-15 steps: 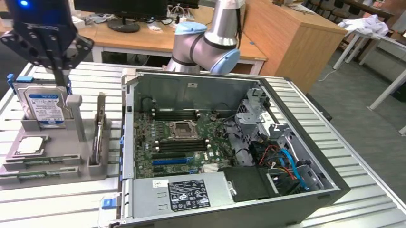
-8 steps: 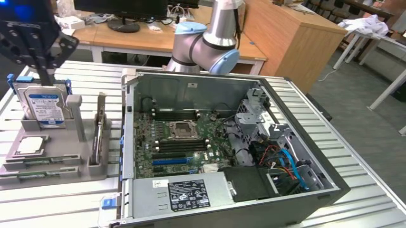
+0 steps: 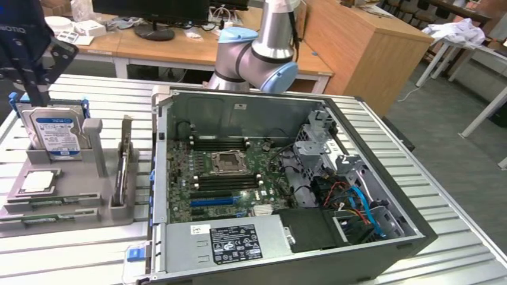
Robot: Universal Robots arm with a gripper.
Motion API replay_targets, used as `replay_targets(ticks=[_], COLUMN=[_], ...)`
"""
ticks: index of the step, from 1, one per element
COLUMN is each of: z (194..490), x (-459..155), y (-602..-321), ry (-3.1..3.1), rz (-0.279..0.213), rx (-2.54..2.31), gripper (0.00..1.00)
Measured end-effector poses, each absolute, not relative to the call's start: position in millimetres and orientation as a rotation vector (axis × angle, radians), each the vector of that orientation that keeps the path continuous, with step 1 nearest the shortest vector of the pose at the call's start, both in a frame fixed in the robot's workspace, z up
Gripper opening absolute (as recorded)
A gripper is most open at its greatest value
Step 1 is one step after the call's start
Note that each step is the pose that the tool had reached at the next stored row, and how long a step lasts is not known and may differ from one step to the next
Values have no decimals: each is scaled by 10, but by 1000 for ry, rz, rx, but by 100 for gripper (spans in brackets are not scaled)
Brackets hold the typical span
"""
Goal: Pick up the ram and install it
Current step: 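Reach for the ram, then pick up the ram and move it above insertion slot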
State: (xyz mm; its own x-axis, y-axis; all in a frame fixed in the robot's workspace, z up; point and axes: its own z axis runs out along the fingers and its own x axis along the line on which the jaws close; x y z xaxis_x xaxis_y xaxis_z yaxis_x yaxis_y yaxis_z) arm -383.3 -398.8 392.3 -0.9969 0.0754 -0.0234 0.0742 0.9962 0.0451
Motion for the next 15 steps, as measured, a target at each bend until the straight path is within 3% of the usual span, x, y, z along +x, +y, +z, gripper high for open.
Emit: replay_targets(ticks=[15], z=[3924], x=[-3837], y=[-3988], ry=[3114], rz=[69], rx=[113], gripper=[11])
